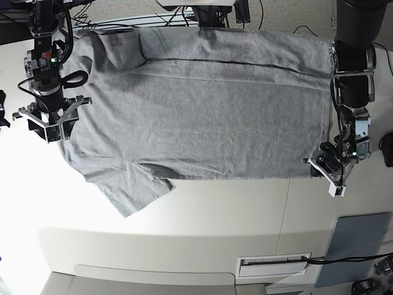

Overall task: Fold the T-shirt properly
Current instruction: 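Move both grippers along the shirt sides and grasp the opposite edge, then lift the grasped edge with both grippers and fold it onto the first fold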

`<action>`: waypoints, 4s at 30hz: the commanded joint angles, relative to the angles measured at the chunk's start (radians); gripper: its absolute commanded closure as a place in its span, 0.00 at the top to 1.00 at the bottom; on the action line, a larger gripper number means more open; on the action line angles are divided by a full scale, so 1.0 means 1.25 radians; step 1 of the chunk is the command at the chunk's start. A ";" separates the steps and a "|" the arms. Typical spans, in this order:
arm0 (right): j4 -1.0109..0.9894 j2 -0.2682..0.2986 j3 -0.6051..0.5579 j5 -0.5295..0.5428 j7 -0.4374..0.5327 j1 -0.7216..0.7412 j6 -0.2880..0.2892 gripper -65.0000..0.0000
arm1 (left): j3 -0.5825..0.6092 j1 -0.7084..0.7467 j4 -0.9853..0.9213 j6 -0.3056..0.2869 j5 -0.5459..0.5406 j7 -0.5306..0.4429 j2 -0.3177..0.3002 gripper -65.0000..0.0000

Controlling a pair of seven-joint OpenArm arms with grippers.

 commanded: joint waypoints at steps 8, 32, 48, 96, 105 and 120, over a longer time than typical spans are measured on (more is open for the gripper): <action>-0.190 0.011 -0.008 0.101 0.017 0.178 0.161 0.44 | -0.001 -0.012 0.002 -0.087 0.001 0.089 -0.008 0.00; -1.161 -0.134 -0.245 0.013 -0.067 0.947 0.131 0.44 | -0.001 -0.012 0.002 -0.087 0.001 0.095 -0.008 0.00; -1.284 -0.134 -0.245 0.004 -0.055 0.914 0.187 0.00 | -0.001 -0.012 0.002 -0.087 0.001 0.090 -0.008 0.00; 0.093 0.020 0.079 0.019 -0.214 -0.084 0.015 0.00 | -0.251 0.622 0.678 -0.088 -0.282 0.128 -0.118 0.00; 0.112 -0.011 0.085 -0.011 -0.208 -0.205 -0.002 0.00 | -0.251 0.679 0.678 -0.087 -0.275 0.112 -0.119 0.00; 0.116 -0.020 0.085 -0.010 -0.225 -0.258 -0.005 0.00 | -0.251 0.679 0.678 -0.087 -0.273 0.131 -0.119 0.00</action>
